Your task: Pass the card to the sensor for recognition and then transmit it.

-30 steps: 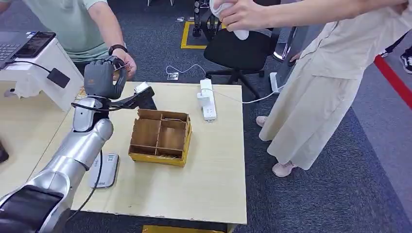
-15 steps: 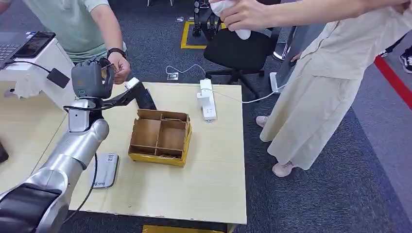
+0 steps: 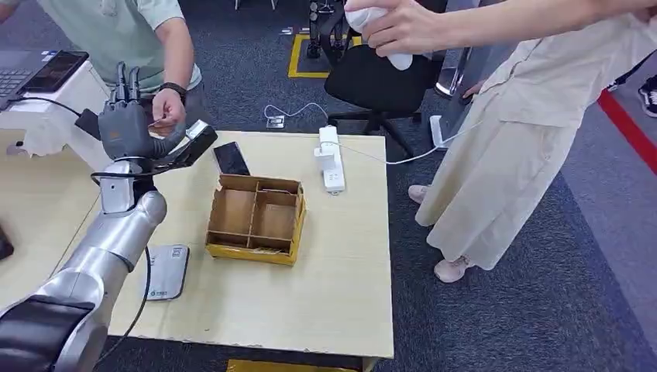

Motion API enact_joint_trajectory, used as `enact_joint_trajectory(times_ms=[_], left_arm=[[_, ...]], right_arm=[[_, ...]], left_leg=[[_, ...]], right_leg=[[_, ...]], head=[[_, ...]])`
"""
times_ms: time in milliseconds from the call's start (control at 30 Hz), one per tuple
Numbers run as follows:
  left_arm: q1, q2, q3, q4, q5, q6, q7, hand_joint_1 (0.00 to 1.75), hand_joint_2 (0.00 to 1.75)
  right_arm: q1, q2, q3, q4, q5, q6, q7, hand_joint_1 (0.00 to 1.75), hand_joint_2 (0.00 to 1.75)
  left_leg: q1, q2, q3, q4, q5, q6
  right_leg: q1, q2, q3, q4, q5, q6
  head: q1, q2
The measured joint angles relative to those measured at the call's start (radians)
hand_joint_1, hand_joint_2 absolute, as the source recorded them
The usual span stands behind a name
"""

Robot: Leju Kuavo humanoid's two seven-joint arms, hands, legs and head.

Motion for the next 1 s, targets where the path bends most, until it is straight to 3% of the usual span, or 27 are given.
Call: enact_joint_trajectory(times_ms=[333, 367, 533, 733, 1000], left_arm=[[0.005, 0.016, 0.021, 0.0, 0.003, -0.003, -0.005, 0.0, 0.0], [0.006, 0.019, 0.024, 0.0, 0.003, -0.001, -0.005, 0.0, 1.75], [0.04, 0.034, 0.047, -0.028, 0.069, 0.003, -0.04, 0.0, 1.75], [0.187, 0.069, 0.124, -0.185, 0.156, -0.003, -0.108, 0.0, 1.75], [0.338, 0.126, 0.183, -0.353, 0.179, -0.039, -0.13, 0.0, 1.75]], right_arm=[[-0.001, 0.0, -0.001, -0.004, 0.006, 0.0, -0.004, 0.0, 1.75], [-0.001, 0.0, -0.001, -0.004, 0.006, 0.0, -0.005, 0.0, 1.75], [-0.001, 0.0, -0.008, -0.005, 0.002, 0.0, -0.016, 0.0, 1.75], [0.001, 0.0, -0.02, -0.01, 0.005, 0.001, -0.019, 0.0, 1.75], [-0.002, 0.0, -0.025, -0.019, 0.008, 0.005, -0.024, 0.0, 1.75]], left_leg=[[0.0, 0.0, 0.0, 0.0, 0.0, 0.0], [0.0, 0.0, 0.0, 0.0, 0.0, 0.0], [0.0, 0.0, 0.0, 0.0, 0.0, 0.0], [0.0, 0.001, 0.0, -0.001, 0.0, 0.0], [0.0, 0.001, 0.0, -0.001, 0.0, 0.0]], right_leg=[[0.0, 0.0, 0.0, 0.0, 0.0, 0.0], [0.0, 0.0, 0.0, 0.0, 0.0, 0.0], [0.0, 0.0, 0.0, 0.0, 0.0, 0.0], [0.0, 0.002, 0.0, 0.0, 0.0, 0.0], [0.0, 0.001, -0.001, 0.0, -0.001, 0.0]], head=[[0.0, 0.0], [0.0, 0.0], [0.0, 0.0], [0.0, 0.0], [0.0, 0.0]])
